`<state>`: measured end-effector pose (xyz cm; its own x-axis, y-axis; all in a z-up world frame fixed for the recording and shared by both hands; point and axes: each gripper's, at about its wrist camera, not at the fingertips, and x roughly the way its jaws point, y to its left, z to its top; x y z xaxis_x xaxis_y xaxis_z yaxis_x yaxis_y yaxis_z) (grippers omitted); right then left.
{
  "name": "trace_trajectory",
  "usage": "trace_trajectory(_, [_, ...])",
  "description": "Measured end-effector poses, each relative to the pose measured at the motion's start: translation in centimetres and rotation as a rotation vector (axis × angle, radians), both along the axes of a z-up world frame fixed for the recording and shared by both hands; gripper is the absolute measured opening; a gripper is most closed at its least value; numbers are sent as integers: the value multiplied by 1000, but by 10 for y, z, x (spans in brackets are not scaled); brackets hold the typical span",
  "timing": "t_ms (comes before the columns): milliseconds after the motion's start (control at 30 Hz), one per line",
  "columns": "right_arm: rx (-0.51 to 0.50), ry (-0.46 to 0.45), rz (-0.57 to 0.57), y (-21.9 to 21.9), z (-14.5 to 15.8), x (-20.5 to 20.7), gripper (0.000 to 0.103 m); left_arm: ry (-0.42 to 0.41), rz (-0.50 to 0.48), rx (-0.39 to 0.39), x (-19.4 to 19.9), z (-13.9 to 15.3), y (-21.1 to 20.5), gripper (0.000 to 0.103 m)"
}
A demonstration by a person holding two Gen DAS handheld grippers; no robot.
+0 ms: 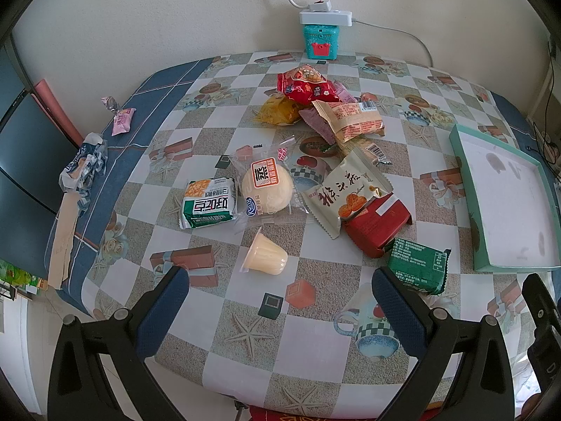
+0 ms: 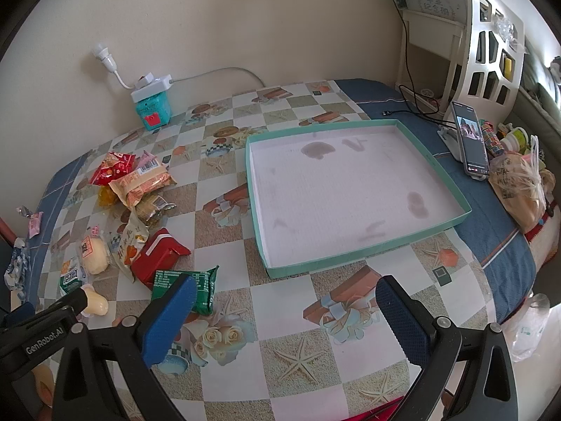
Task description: Organize snacks
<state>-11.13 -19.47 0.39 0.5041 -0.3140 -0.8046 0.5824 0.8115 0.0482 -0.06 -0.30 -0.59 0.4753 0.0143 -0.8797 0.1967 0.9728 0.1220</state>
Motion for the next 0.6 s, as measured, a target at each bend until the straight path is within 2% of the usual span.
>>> trace_trajectory(233, [-1, 8, 0, 0, -3, -2, 103, 3, 1, -4, -1, -2, 2, 103])
trace_trajectory(333, [-3, 18, 4, 1, -5, 0, 103, 11, 17, -32, 2, -4, 10, 103])
trace_trajectory(467, [5, 37, 20, 5, -7, 10, 103, 5, 110, -56, 10, -5, 36, 103])
trace_trajectory(600, [23, 69, 61, 13, -14, 24, 103, 25, 221, -136, 23, -9, 74, 103])
